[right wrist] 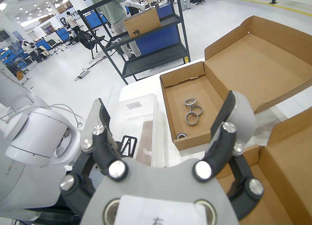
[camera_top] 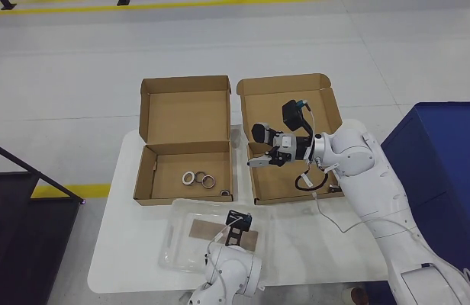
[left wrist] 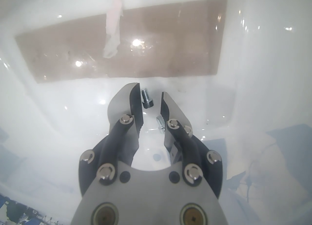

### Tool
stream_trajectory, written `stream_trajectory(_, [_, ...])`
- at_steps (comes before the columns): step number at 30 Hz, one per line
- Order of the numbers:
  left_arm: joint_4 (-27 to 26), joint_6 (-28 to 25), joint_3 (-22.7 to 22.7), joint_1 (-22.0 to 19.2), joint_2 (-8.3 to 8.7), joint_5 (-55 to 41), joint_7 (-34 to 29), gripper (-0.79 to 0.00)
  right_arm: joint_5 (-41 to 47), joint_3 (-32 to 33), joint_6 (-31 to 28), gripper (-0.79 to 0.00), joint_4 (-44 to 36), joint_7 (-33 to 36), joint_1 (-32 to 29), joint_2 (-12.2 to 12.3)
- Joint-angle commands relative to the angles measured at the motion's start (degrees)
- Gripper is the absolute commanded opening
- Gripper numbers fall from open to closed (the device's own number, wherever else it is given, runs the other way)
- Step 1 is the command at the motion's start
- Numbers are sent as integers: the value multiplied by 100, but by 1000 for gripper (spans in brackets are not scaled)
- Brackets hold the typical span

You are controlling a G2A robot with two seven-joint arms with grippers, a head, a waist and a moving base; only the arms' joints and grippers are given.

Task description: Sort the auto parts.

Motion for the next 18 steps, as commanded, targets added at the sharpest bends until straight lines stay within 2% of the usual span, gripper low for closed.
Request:
stream_trajectory(1, [19, -7, -12, 4, -2, 3, 0, -785, 0, 0, 0, 0, 0, 0, 0, 0])
stream_trajectory(8, [-208, -107, -28, 107, 31, -63, 0, -785, 0, 0, 0, 0, 0, 0, 0, 0])
stream_trajectory(14, [-1079, -433, -75, 442, 171, -513, 39, -785, 0, 0, 0, 0, 0, 0, 0, 0])
stream_trajectory(18, [-1701, -665, -317, 798, 253, -1036, 384, -785, 0, 0, 0, 0, 0, 0, 0, 0])
